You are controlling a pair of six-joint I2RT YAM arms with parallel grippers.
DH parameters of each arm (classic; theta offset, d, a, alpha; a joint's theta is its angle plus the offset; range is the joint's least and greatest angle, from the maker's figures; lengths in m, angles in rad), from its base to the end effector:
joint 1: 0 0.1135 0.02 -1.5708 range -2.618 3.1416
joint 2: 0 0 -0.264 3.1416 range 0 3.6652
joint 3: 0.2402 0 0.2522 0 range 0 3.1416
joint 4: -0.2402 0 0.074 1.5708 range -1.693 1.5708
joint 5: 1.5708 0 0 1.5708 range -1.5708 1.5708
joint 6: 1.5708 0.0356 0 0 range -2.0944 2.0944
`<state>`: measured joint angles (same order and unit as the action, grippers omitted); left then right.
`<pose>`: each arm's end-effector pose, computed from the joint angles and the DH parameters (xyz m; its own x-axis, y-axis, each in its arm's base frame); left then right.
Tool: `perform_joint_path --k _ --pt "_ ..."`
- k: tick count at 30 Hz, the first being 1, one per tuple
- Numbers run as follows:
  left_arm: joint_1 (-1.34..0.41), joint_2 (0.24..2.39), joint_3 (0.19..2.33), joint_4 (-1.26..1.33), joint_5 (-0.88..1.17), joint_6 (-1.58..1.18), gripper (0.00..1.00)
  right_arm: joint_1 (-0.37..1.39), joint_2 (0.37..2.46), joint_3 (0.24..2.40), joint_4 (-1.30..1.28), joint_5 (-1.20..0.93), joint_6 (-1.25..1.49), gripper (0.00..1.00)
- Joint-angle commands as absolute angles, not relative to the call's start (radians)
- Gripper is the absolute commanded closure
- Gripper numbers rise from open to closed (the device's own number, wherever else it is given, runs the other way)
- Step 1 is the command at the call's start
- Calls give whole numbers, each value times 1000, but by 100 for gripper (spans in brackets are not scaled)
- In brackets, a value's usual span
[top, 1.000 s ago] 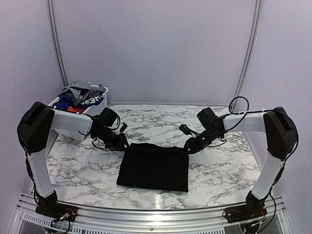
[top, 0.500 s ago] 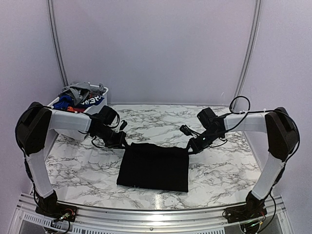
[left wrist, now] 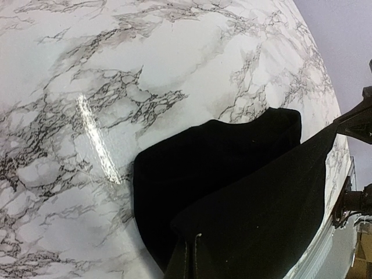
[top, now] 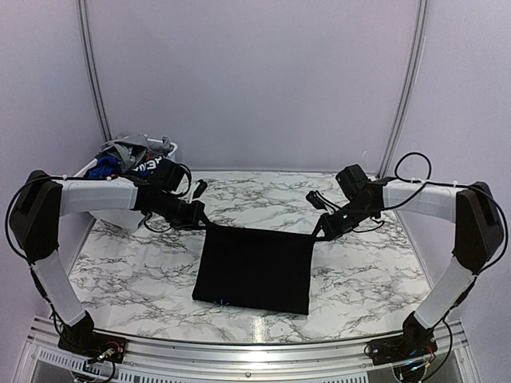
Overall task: Fold and stack the mixed laundry pile
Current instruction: Adjust the square-folded T-shirt at the center of the board.
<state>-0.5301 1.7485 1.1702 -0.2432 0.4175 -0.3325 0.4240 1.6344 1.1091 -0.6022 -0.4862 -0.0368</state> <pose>0.3181 -0.2032 0.2117 -0.8257 0.1381 -0.5469 0.4559 0.7343 -0.5029 0.2885 0.1485 0.2108 -0.8027 -0.3980 -0.4442 -0.5763 0.7092 0.4060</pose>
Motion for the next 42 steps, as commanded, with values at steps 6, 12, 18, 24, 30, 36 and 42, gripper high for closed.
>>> perform_joint_path --k 6,12,18,24,30,36,42 --pt "-525 1939 1292 -231 366 -335 100 368 1806 1197 -529 -451 -8 100" --pt "-525 2026 1324 -221 334 -342 100 362 1892 1204 -482 -366 35 100" --pt "-525 2040 1361 -218 344 -350 100 351 1910 1270 -505 -354 28 100" --pt "-525 2017 1353 -216 284 -349 73 337 1938 1341 -524 -291 8 95" --pt "-525 1811 1277 -157 201 -372 1 333 1865 1453 -582 -252 35 43" --pt "-522 1586 1185 -108 185 -427 1 370 1699 1382 -549 -530 134 32" --pt "-597 1551 1081 -97 532 -461 1 555 1593 1143 -360 -722 360 32"
